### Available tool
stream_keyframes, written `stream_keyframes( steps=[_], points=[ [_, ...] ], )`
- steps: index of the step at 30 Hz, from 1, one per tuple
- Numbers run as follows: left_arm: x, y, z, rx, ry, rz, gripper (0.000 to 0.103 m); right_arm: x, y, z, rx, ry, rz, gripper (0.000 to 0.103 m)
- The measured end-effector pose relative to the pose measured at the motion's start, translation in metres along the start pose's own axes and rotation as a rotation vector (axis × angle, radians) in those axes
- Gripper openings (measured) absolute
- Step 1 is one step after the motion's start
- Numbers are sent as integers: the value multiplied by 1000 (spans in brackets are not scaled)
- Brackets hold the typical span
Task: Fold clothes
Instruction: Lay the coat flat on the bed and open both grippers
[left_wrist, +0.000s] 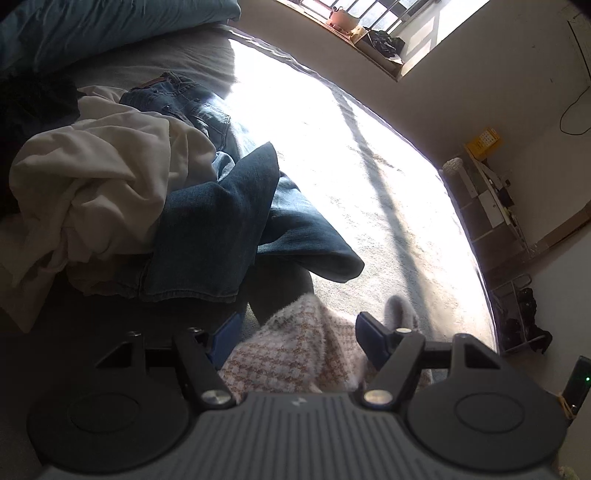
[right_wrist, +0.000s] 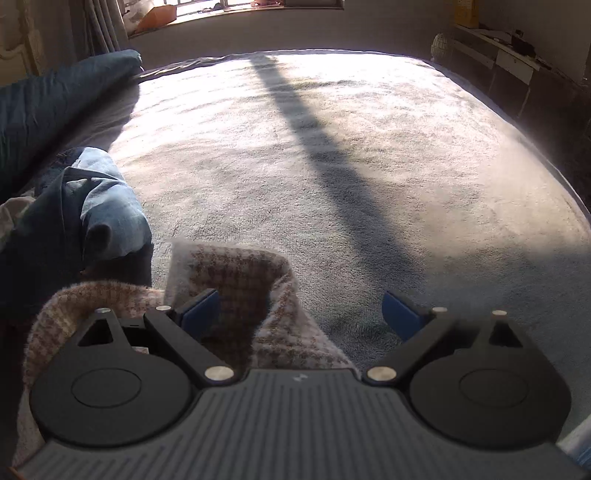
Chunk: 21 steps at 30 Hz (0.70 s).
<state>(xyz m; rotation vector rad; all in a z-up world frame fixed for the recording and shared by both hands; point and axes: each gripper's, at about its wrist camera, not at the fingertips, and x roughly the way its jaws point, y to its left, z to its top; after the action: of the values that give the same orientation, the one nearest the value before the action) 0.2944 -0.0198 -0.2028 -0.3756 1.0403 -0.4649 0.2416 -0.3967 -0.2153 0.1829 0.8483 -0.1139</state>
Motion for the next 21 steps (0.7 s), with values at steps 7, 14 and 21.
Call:
stream_keyframes(
  steps=[7,14,21],
  points=[
    [-94,-2,-90,326,156,128,72,-137,55,-102,-12,38,300,95],
    [-81,12,-217,484,354,204,72,-144,114,-220,33,284,346,93],
    [-37,6,-306,671,362,289,51,-122,112,-286,238,431,188,85]
  ],
)
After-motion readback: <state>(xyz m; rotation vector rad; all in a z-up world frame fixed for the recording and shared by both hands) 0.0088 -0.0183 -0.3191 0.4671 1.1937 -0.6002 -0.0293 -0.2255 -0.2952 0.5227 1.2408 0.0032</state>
